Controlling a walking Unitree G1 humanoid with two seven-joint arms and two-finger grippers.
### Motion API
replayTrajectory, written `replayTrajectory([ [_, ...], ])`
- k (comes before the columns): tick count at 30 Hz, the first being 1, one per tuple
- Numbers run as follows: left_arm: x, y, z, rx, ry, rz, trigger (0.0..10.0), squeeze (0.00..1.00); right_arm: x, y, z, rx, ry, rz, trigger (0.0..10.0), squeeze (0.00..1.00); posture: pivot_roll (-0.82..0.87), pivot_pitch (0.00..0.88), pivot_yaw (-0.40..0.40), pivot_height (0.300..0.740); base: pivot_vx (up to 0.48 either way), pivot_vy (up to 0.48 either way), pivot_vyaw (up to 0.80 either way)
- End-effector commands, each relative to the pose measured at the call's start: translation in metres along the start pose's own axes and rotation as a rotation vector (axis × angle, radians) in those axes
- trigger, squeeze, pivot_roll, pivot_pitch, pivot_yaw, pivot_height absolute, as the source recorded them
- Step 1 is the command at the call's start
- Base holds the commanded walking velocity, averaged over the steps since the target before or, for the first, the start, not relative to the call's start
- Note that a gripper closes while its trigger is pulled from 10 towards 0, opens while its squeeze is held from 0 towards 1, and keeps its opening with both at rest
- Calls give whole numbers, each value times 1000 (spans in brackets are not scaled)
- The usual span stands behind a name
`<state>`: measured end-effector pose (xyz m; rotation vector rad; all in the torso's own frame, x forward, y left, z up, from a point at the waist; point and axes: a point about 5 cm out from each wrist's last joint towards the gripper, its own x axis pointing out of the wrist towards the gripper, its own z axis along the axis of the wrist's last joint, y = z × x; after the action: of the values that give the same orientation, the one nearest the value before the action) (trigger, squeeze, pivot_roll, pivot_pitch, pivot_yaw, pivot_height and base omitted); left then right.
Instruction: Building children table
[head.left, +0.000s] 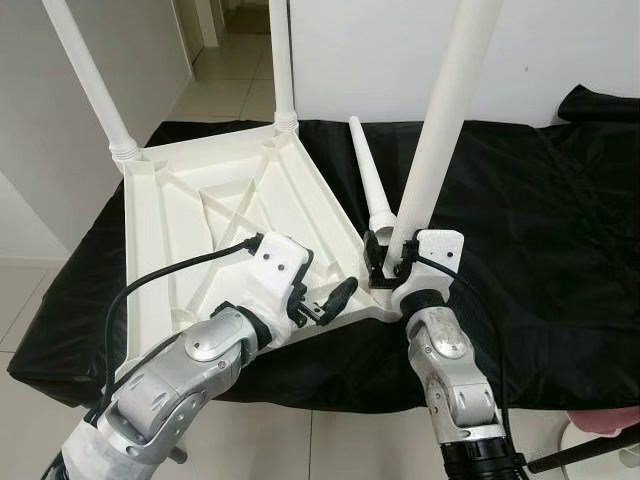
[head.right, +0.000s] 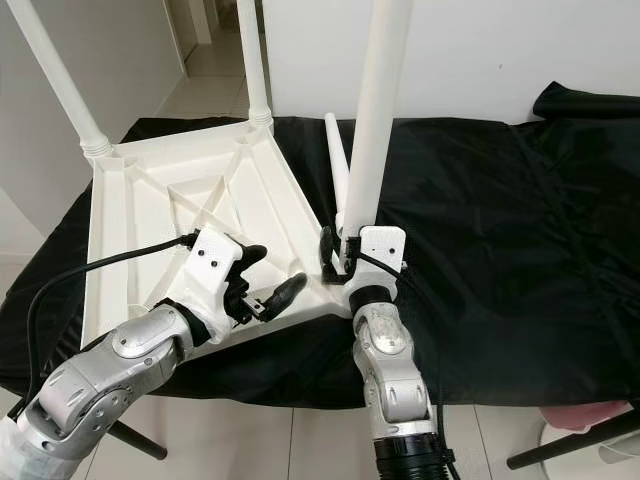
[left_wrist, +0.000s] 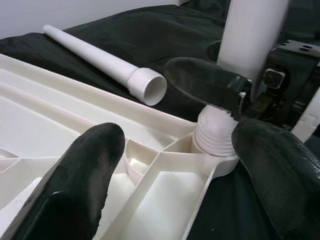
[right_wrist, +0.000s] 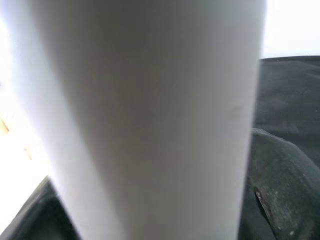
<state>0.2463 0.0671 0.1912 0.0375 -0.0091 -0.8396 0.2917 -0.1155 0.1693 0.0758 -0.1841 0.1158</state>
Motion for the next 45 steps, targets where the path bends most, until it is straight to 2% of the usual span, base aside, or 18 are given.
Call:
replayTrajectory([
  [1, 0, -10, -1, 7, 4, -176, 10000, 0, 2, -2, 1, -6, 0, 124, 10000, 0, 20, 44, 57, 740, 0, 0, 0],
  [4, 0, -11, -1, 8, 5, -181, 10000, 0, 4, -5, 1, -15, 8, 189, 10000, 0, 19, 46, 60, 740, 0, 0, 0],
  [8, 0, -13, -3, 26, 17, -197, 10000, 0, 10, -21, 2, -79, 19, 438, 10000, 0, 17, 50, 70, 740, 0, 0, 0],
  [9, 0, -13, -3, 26, 17, -197, 10000, 0, 10, -21, 2, -79, 19, 438, 10000, 0, 17, 50, 70, 740, 0, 0, 0],
  [12, 0, -16, -5, 33, 30, -218, 10000, 0, 14, -27, 1, -126, 44, 556, 10000, 0, 14, 51, 70, 740, 0, 0, 0],
  [18, -2, -20, -10, 53, 55, -244, 10000, 0, 18, -32, -2, -164, 78, 631, 10000, 0, 22, 47, 62, 740, 0, 0, 0],
  [19, -2, -19, -14, 101, 74, -234, 10000, 0, 19, -35, -6, -182, 91, 650, 1294, 0, 25, 48, 64, 740, 0, 0, 0],
  [20, -2, -19, -14, 101, 74, -234, 10000, 0, 19, -35, -6, -182, 91, 650, 1294, 0, 25, 48, 64, 740, 0, 0, 0],
  [21, -2, -18, -18, 137, 94, -225, 10000, 0, 19, -37, -9, -182, 105, 674, 1294, 0, 27, 49, 61, 740, 0, 0, 0],
  [22, -2, -17, -21, 159, 106, -220, 10000, 0, 20, -39, -12, -182, 114, 688, 0, 0, 27, 49, 61, 740, 0, 0, 0],
  [31, -5, -15, -22, 166, 116, -214, 10000, 0, 19, -48, -23, -144, 167, 663, 0, 0, 38, 51, 63, 740, 0, 0, 0],
  [32, -5, -14, -22, 167, 118, -212, 10000, 0, 18, -49, -25, -136, 179, 645, 8235, 0, 38, 51, 64, 740, 0, 0, 0],
  [34, -5, -14, -23, 168, 119, -211, 10000, 0, 18, -49, -26, -132, 185, 635, 8235, 0, 38, 51, 64, 740, 0, 0, 0],
  [35, -5, -14, -23, 168, 120, -211, 10000, 0, 17, -48, -27, -115, 185, 612, 10000, 0, 38, 50, 65, 740, 0, 0, 0],
  [38, -6, -14, -23, 167, 120, -212, 10000, 0, 17, -47, -28, -107, 184, 578, 10000, 0, 37, 52, 64, 740, 0, 0, 0],
  [39, -6, -14, -23, 170, 117, -226, 10000, 0, 18, -45, -28, -62, 168, 499, 10000, 0, 35, 56, 63, 740, 0, 0, 0],
  [45, -5, -13, -23, 167, 110, -223, 10000, 0, 16, -32, -30, -25, 153, 359, 10000, 0, 35, 56, 63, 740, 0, 0, 0],
])
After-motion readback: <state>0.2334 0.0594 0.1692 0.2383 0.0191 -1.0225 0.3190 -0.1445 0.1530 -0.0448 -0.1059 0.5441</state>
